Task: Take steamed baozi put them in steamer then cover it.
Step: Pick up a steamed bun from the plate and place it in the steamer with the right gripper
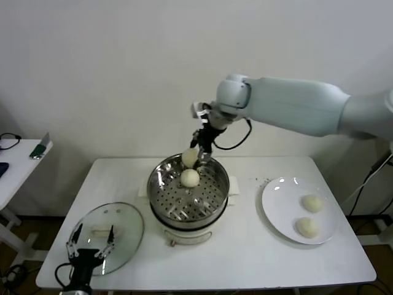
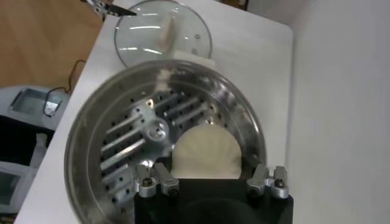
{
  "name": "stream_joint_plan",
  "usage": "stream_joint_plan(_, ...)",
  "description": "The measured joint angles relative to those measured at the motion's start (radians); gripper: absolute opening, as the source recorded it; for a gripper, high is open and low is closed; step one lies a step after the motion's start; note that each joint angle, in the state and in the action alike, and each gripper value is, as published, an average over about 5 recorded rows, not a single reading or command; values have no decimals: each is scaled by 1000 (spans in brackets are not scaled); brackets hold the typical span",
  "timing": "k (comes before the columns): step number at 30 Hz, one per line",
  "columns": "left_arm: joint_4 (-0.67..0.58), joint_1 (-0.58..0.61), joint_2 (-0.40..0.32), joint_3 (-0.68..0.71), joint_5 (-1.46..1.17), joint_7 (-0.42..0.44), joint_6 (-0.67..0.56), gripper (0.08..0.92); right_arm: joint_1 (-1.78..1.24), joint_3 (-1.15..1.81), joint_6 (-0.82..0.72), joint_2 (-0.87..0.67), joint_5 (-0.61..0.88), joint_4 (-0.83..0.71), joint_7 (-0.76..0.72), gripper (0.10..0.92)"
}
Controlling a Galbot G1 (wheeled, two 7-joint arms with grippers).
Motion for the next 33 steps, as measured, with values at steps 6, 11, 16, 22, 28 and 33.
stream_joint_plan(6,-1,2,-1,-5,1,3,-3,823,-47,-19,-6,76,-2,-26,17,729)
stream_joint_plan(11,-1,3,-2,-7,0,3,-3,823,-87,-33,-11,113,-16,-41,28,729)
stream_joint_plan(16,-1,1,-1,-8,-2,3,-3,823,-117,-41,-13,129,-32,-45,36,729)
stream_joint_plan(22,5,-2,-1,-10,-4,3,-5,823,-148,-43,-15,145,-50,-52,48,739)
stream_joint_plan(28,10,-6,0,-13,-7,2,-6,823,-159,-44,-19,154,-64,-58,51,814)
stream_joint_plan(33,11,-12,0,-13,-7,2,-5,823,-151,-39,-15,143,-72,-49,41,822)
